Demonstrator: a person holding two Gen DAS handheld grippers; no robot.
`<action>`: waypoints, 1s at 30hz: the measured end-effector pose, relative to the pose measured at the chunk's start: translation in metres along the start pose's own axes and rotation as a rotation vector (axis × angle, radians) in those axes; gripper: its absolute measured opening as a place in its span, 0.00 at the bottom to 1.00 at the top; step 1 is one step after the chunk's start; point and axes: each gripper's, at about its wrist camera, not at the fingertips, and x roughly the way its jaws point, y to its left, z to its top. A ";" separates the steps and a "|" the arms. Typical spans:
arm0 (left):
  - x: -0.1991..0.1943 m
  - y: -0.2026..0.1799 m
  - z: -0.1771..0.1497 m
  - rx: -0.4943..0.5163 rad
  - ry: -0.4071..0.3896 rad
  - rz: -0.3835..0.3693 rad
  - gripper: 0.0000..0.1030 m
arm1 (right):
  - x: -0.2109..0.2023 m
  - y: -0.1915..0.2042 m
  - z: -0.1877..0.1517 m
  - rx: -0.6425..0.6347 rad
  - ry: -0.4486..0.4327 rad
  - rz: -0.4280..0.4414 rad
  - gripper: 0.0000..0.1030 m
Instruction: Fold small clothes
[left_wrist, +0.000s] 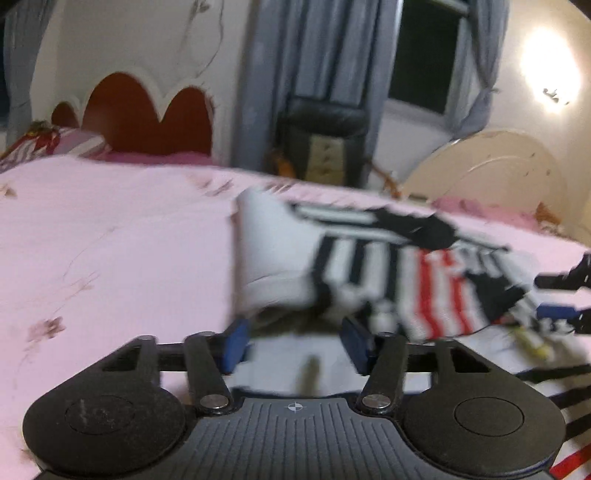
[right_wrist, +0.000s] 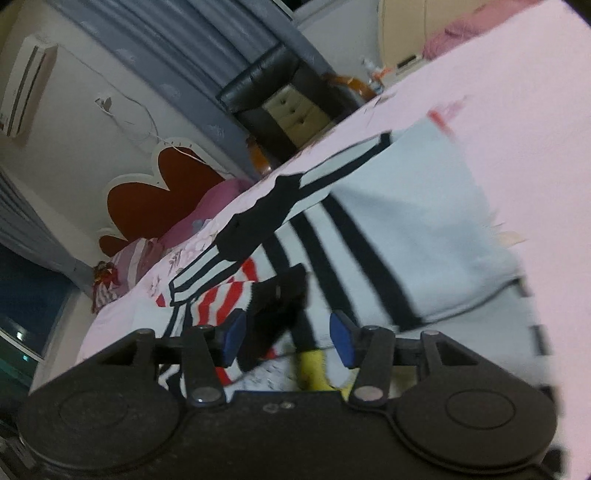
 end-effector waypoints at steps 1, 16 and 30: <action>0.004 0.006 0.000 0.004 0.009 0.013 0.48 | 0.008 0.001 0.000 0.015 0.012 0.006 0.46; 0.042 0.020 0.003 0.046 0.064 -0.040 0.09 | 0.006 0.029 0.009 -0.249 -0.067 -0.143 0.06; 0.034 0.020 0.014 0.179 0.134 -0.080 0.10 | 0.022 0.008 -0.005 -0.257 -0.045 -0.259 0.07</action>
